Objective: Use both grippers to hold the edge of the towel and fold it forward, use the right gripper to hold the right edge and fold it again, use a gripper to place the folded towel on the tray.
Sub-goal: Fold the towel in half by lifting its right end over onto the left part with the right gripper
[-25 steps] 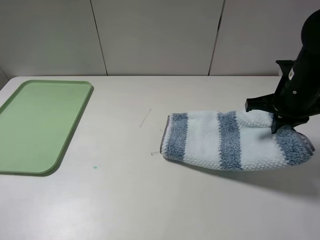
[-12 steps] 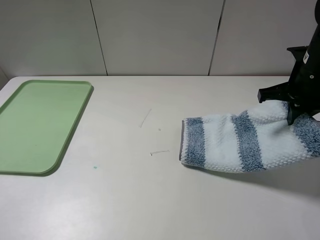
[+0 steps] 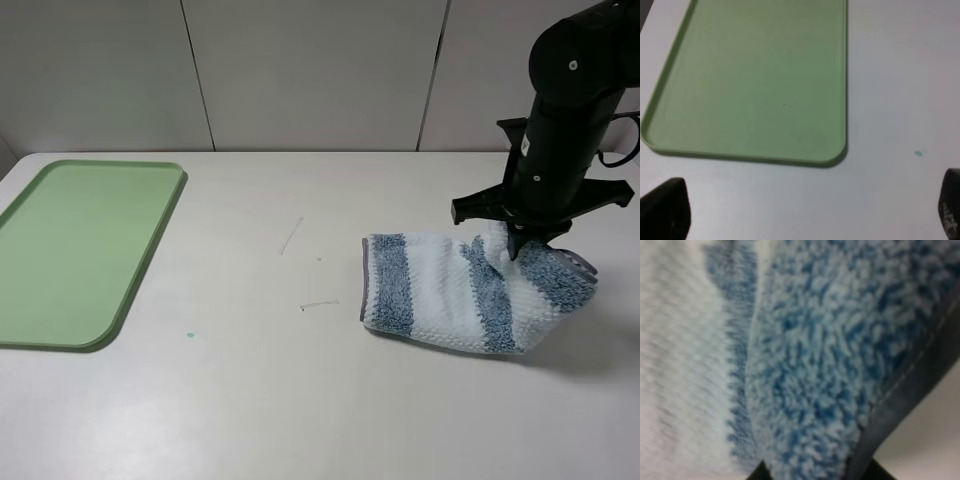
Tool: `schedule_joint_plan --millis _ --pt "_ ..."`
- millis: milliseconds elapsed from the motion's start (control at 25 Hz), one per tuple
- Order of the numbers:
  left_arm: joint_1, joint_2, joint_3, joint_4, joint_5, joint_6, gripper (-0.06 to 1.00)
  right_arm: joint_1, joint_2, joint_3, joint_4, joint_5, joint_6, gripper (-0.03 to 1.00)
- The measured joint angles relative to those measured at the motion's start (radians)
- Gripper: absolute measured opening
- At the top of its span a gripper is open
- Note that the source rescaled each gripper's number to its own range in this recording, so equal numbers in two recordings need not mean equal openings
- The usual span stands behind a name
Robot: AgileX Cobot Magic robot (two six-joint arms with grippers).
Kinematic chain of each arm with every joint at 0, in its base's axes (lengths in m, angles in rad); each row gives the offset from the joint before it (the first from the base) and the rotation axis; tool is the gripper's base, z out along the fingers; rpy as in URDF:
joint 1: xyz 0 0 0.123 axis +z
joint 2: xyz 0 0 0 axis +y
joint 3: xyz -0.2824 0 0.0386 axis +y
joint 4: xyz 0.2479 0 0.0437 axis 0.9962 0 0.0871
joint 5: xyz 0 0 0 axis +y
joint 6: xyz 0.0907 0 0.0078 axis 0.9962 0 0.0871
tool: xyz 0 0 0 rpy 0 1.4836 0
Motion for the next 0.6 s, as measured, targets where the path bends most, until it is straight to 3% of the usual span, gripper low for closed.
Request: schedule_joint_plan --millis 320,600 --pt "0.000 0.000 0.000 0.000 0.000 0.000 1.00 0.069 0.065 -0.067 0.001 -0.030 0.018 0.09" --pt "0.000 0.000 0.000 0.000 0.000 0.000 1.00 0.078 0.070 -0.071 0.051 -0.058 0.033 0.09"
